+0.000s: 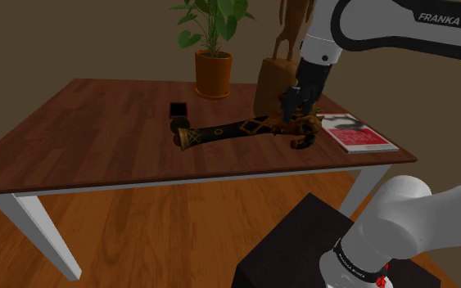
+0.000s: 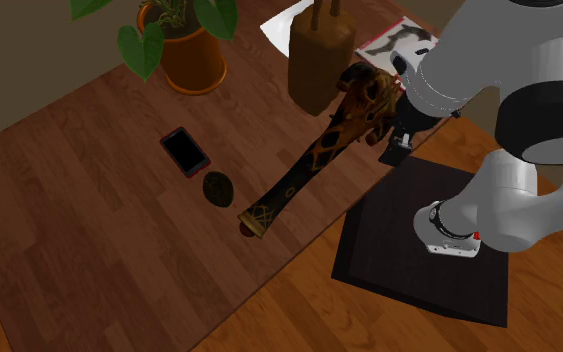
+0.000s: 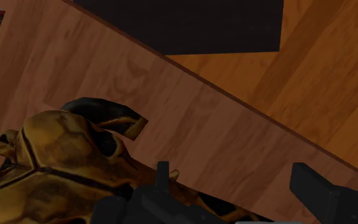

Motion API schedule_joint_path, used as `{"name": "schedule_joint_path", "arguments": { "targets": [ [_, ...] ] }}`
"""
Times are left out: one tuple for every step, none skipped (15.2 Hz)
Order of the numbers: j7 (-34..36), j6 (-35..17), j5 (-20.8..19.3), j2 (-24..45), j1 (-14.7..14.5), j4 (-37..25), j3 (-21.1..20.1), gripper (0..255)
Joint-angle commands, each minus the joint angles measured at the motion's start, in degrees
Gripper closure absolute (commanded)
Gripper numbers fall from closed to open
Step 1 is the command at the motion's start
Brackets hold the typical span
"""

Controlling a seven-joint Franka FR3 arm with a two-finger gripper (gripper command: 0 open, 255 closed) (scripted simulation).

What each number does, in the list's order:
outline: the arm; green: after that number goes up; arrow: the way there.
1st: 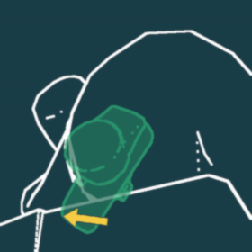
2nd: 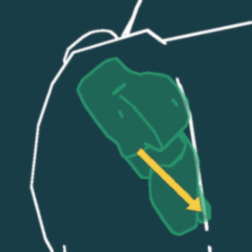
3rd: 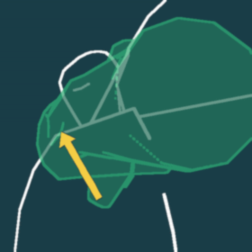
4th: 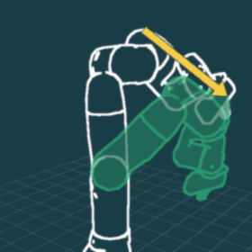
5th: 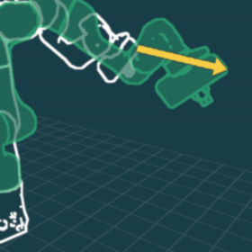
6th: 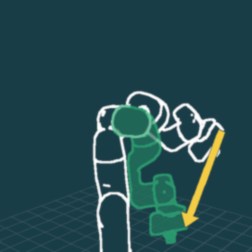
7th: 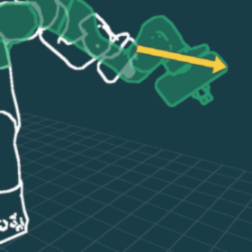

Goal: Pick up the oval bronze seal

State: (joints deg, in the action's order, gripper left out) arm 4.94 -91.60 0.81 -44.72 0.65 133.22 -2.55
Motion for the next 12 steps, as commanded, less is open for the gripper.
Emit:
{"name": "schedule_joint_path", "arguments": {
  "targets": [
    [0.0, 0.0, 0.0, 0.0, 0.0, 0.0, 0.0, 0],
    [1.2, -1.6, 0.5, 1.5, 0.0, -0.2, -0.8, 0],
    [2.5, -3.2, 0.9, 3.0, 0.0, -0.4, -1.6, 0],
    [3.7, -4.8, 1.3, 4.5, 0.0, -0.8, -2.4, 0],
    [4.9, -6.3, 1.6, 6.2, 0.1, -1.2, -3.2, 0],
    [6.1, -7.9, 1.9, 7.9, 0.1, -1.7, -4.0, 0],
    [7.3, -9.3, 2.1, 9.6, 0.2, -2.3, -4.7, 0],
    [8.5, -10.8, 2.2, 11.3, 0.3, -2.9, -5.5, 0],
    [9.8, -12.1, 2.3, 13.1, 0.4, -3.7, -6.2, 0],
    [11.0, -13.5, 2.3, 15.0, 0.6, -4.5, -7.0, 0],
    [12.3, -14.8, 2.2, 16.9, 0.7, -5.5, -7.7, 0],
    [13.5, -16.0, 2.1, 18.8, 0.8, -6.5, -8.4, 0]
  ]
}}
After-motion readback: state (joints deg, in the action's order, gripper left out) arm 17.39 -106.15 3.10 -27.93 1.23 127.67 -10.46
